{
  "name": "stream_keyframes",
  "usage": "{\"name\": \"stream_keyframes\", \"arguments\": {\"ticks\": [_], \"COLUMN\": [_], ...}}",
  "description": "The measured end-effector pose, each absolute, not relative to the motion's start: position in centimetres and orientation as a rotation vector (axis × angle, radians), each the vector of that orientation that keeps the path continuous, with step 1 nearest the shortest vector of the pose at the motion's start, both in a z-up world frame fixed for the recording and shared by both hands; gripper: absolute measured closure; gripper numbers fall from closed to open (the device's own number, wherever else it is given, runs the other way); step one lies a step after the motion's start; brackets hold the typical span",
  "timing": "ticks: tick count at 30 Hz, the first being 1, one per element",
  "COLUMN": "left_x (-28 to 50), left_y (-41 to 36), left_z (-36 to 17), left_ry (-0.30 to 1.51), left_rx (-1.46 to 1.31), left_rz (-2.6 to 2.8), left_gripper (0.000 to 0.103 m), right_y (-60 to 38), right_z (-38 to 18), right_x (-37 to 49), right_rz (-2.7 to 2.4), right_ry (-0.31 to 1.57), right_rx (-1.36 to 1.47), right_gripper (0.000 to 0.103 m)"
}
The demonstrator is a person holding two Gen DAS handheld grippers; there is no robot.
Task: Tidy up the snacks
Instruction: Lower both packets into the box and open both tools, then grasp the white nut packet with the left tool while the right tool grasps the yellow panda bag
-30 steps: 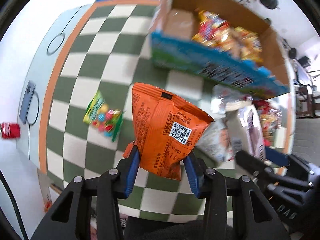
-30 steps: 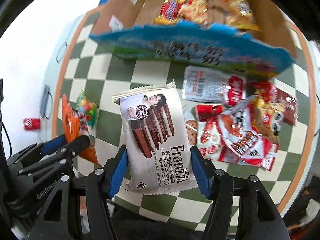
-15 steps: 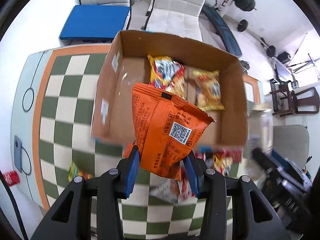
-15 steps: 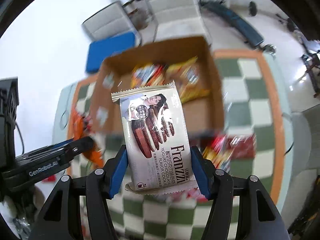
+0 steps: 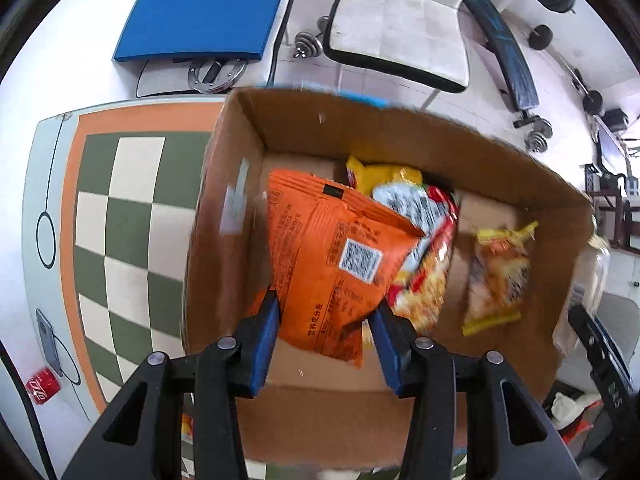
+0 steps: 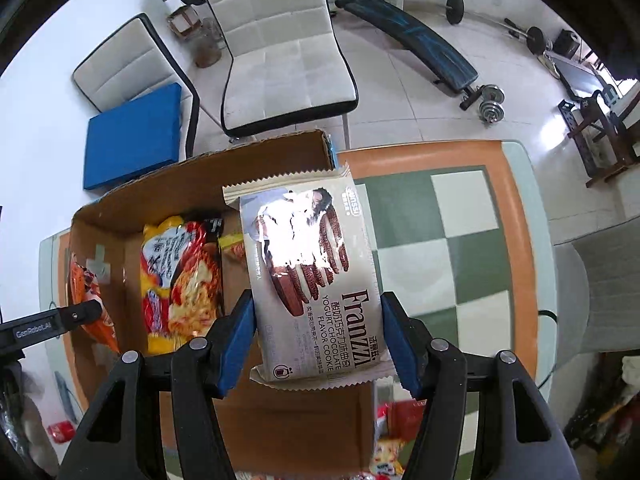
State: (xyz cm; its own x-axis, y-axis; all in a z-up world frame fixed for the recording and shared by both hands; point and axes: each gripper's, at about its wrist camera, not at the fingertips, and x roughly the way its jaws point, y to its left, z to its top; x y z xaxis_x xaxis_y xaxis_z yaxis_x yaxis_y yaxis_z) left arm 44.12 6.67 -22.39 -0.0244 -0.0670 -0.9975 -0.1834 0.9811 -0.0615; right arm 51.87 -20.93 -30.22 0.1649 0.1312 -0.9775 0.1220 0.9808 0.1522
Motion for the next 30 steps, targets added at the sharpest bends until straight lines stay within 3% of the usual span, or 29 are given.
{"name": "stream_keyframes", "arguments": {"ticks": [2,4,5,19,30], "left_x": [44.9,45.5,45.6,43.0,34.3], "left_y": [6.7,6.5,6.4,5.5,4.2], "left_z": [-23.0,-23.2,-23.2,-20.3,-15.0], "left_ry": [1.608,1.608,1.607,1.536,1.359], "left_rx": [-0.183,-0.186,-0.176,-0.163,-0.152], "left_rz": [0.102,0.092,0.092,0.04,0.021], "left_gripper": [0.042,0.022,0.017,0.017,0.017], "right_y": [-20.4,-20.2,-20.0,-18.8,-16.2], "right_z": [-31.0,-31.3,-31.5,-31.7,-27.4], "right_x": [52.7,53.3,53.6,52.2,44.9], "right_rz": [0.012,0.001,-0.007,0.015,0.102], "right_ry": [1.427,1.437,1.436,1.455,1.375], "right_rx": [0.22,0.227,0.226,0.17,0.096], "right_gripper": [0.038,0.026,0.023,0.016,0.012]}}
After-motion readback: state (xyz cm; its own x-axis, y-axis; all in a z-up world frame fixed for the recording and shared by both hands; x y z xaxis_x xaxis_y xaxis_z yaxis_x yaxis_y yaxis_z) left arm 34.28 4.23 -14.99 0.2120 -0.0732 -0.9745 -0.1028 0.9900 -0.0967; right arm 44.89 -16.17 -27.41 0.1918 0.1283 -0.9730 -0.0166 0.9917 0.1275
